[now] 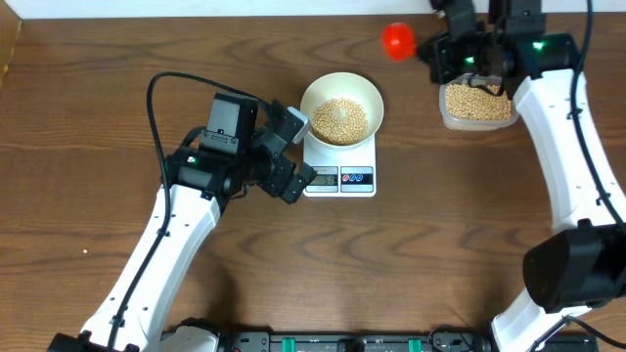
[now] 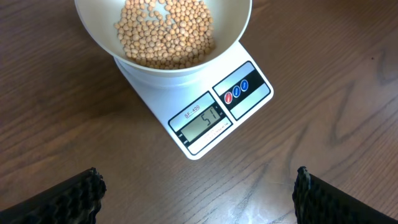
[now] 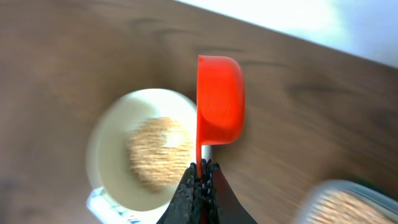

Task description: Scoop item into bowl and weigh 50g on scale

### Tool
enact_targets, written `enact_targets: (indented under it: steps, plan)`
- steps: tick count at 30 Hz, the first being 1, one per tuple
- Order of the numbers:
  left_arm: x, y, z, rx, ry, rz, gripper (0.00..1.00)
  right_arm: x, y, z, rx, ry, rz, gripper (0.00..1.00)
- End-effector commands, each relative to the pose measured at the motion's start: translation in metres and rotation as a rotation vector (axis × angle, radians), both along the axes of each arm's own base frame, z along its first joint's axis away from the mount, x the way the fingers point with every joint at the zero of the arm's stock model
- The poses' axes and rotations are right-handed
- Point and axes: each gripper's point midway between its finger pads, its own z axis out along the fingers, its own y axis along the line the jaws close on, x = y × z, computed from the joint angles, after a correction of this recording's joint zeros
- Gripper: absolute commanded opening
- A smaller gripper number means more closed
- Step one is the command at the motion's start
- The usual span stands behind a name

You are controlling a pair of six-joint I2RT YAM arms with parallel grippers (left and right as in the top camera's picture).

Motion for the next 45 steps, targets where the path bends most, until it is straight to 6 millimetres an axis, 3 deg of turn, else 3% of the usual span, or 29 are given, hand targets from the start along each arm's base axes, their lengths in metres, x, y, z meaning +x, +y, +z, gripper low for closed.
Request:
enact_targets:
  steps: [1,4,12,29,38,45]
  plan:
    - [0.0,0.0,0.0,-0.003,0.004,0.004,0.99,-0.028,0.052,0.028,0.147,0.0,0.177,0.01]
    - [0.0,0.0,0.0,-0.003,0.004,0.004,0.99,-0.04,0.07,0.022,0.117,0.0,0.243,0.01]
    - [0.0,0.0,0.0,-0.003,0.004,0.004,0.99,-0.052,0.091,-0.01,-0.003,0.027,0.313,0.01]
    - [0.0,0.0,0.0,-0.003,0.004,0.004,0.99,-0.043,0.094,-0.082,-0.211,0.093,0.307,0.01]
    - [0.0,0.0,0.0,-0.003,0.004,0.004,0.99,-0.039,0.095,-0.112,-0.24,0.144,0.31,0.01]
    - [0.0,0.0,0.0,-0.003,0.004,0.004,0.99,-0.041,0.098,-0.125,-0.247,0.169,0.32,0.01]
